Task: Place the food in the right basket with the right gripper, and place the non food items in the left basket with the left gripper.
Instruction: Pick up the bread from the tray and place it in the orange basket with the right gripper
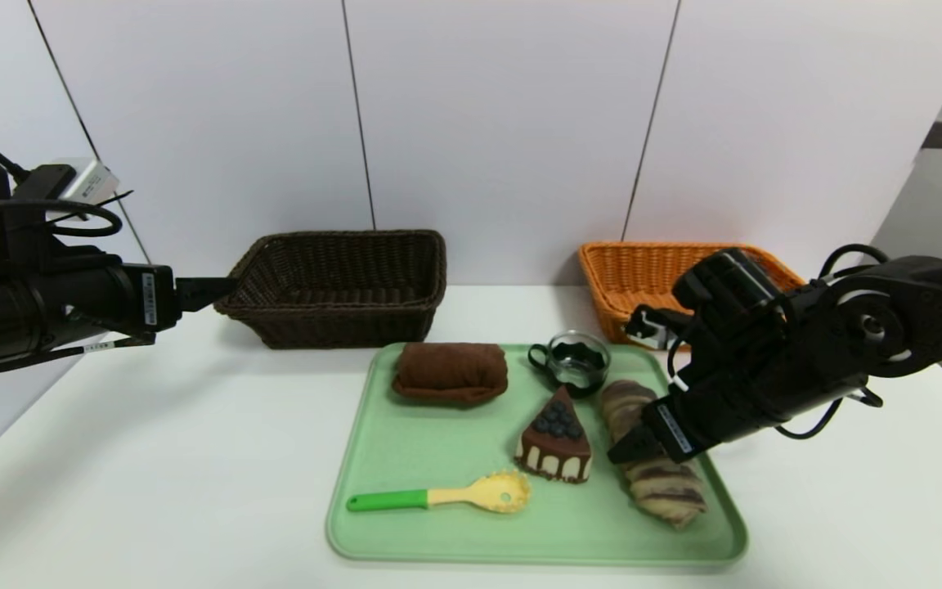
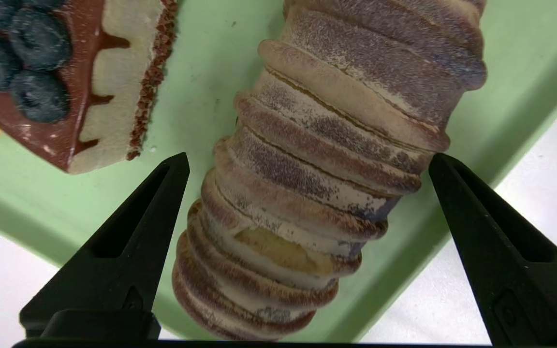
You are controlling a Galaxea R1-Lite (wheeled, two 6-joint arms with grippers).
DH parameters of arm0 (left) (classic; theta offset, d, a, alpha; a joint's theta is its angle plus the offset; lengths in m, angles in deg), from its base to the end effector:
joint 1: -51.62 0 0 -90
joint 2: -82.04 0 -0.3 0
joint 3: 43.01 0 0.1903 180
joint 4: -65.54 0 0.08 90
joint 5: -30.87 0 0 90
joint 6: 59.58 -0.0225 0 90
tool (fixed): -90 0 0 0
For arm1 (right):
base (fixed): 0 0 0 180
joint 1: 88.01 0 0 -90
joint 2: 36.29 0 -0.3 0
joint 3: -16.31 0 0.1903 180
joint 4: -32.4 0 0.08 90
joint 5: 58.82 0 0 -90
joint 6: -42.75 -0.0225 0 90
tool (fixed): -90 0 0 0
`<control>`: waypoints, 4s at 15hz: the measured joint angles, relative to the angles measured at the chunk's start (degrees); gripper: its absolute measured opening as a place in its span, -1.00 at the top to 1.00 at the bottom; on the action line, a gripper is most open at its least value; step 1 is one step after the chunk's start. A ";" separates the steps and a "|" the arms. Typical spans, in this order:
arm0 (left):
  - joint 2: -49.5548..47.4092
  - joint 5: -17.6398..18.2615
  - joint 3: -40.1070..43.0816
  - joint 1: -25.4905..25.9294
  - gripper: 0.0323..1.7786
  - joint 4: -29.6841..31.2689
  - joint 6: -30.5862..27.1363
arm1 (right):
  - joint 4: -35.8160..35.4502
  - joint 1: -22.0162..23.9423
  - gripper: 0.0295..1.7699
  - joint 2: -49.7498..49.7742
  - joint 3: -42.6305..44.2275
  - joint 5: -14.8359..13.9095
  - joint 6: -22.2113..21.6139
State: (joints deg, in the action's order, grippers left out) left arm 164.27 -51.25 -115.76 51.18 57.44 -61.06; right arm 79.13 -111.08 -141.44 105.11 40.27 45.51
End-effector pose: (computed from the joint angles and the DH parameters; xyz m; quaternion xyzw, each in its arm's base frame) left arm 0.2446 -0.0050 0.2350 0.0028 0.1516 -0.0737 0.9857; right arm 0.2813 0.1237 0.1449 -0.0834 0.5134 0.2485 0.8172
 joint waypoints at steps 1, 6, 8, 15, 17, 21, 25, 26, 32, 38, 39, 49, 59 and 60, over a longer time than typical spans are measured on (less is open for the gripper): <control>0.00 0.04 -0.01 -0.02 -0.90 0.28 -0.04 | -0.09 -0.06 -0.93 -0.33 -0.01 0.11 0.11; -0.04 0.06 -0.09 0.00 -0.90 1.46 -0.37 | -2.65 -0.22 -0.16 -0.93 -0.61 0.05 -0.06; -0.04 0.09 -0.09 0.00 -0.90 1.44 -0.30 | -2.73 -0.22 0.07 -0.61 -0.98 0.05 -0.15; -0.22 0.00 0.82 -0.07 -0.90 1.46 -0.09 | -3.50 -0.22 0.82 8.90 -2.44 0.63 0.41; -0.43 0.04 0.99 -0.09 -0.90 1.49 -0.09 | -7.08 -0.24 0.82 13.98 -2.55 1.12 0.41; -1.05 0.06 1.56 -0.09 -0.90 1.49 -0.15 | -17.68 2.06 0.82 19.99 -2.21 1.13 0.49; -2.11 0.09 2.01 -0.09 -0.90 1.49 -0.01 | -23.10 8.46 0.82 18.19 -0.48 1.10 0.57; -2.33 0.09 2.21 -0.09 -0.90 1.51 0.29 | -25.12 10.30 0.82 16.65 0.11 1.07 0.57; -2.77 0.09 2.95 -0.09 -0.90 1.74 0.35 | -34.30 19.76 0.82 3.50 7.66 0.71 2.80; -4.23 0.06 3.77 -0.09 -0.90 1.74 0.57 | -35.02 26.17 0.82 -6.64 12.51 -1.41 6.50; -4.44 0.09 3.80 -0.09 -0.90 1.74 0.55 | -35.05 27.27 0.82 -8.09 13.53 -1.60 7.24; -5.28 0.09 4.68 -0.09 -0.90 1.83 0.35 | -35.07 30.04 0.13 -13.59 17.64 -1.55 9.28; -6.23 0.22 5.32 -0.09 -0.90 1.77 0.82 | -29.32 28.10 -0.64 2.04 10.00 -1.35 8.51; -6.29 0.22 5.56 -0.09 -0.90 1.82 0.85 | -27.66 26.50 -0.67 5.71 8.05 -1.22 7.88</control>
State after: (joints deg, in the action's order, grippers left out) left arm 157.98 -51.04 -110.21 51.09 59.25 -60.21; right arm 51.47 -84.58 -135.74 113.16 39.05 53.38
